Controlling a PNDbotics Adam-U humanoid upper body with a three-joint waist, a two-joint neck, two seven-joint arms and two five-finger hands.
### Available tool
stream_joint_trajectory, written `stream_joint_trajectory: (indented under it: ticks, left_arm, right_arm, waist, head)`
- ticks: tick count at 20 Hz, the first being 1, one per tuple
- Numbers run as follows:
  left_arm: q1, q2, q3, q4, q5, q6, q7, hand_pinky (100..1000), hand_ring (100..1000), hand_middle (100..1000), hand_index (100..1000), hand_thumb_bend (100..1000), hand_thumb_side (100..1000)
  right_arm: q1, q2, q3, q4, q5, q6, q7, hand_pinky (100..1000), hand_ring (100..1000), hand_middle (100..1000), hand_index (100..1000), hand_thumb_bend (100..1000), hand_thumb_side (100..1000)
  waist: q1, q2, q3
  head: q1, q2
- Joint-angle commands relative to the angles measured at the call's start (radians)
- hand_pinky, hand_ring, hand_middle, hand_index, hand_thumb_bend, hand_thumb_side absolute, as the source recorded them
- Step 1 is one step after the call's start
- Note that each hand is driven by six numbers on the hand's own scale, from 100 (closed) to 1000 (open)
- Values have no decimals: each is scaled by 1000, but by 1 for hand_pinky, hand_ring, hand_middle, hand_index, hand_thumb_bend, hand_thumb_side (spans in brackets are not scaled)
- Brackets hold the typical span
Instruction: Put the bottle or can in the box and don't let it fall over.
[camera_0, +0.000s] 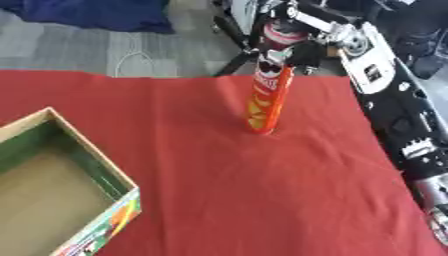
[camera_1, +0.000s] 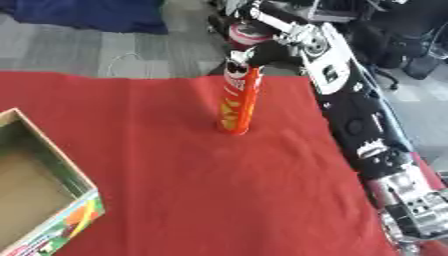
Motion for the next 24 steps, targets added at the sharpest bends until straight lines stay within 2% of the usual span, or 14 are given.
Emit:
stream_joint_trajectory:
  ticks: [1, 7, 17, 18, 19, 24]
  left_arm:
    - [-6, 26, 7, -19, 8, 5, -1, 428, 873, 645, 656, 100, 701]
    - [-5, 29, 6, -19, 8, 14, -6, 428, 872, 645, 657, 100, 697]
    - [-5, 39, 5, -19, 38, 35, -10, 429, 872, 646, 657, 100, 681]
    - [-5, 40, 5, -19, 41, 38, -12, 429, 871, 646, 657, 100, 699]
    - [-6, 40, 5, -19, 45, 40, -13, 429, 871, 646, 657, 100, 674]
    - [-7, 44, 3, -19, 69, 52, -14, 431, 869, 648, 658, 100, 664]
  right_arm:
    - [-15, -41, -4, -5, -31, 1, 20, 204, 100, 100, 126, 100, 155]
    - [-22, -46, -5, -16, -78, 10, 29, 206, 100, 100, 129, 100, 148]
    - [-51, -36, 5, -22, -189, 27, 54, 211, 100, 100, 131, 100, 139]
    - [-54, -33, 7, -23, -198, 28, 56, 211, 100, 100, 131, 100, 240]
    - [-59, -29, 9, -24, -207, 30, 59, 211, 100, 100, 131, 100, 134]
    - [-86, 0, 23, -27, -257, 44, 78, 207, 100, 100, 133, 100, 133]
  waist:
    - [2, -31, 1]
    - [-4, -45, -4]
    - [-17, -106, -12]
    - [-19, -114, -13]
    - [-20, -121, -13]
    - [-21, -160, -10]
  head:
    - [-3, 1]
    - [0, 15]
    - [-12, 67]
    - [-14, 72]
    - [-15, 76]
    - [-30, 115]
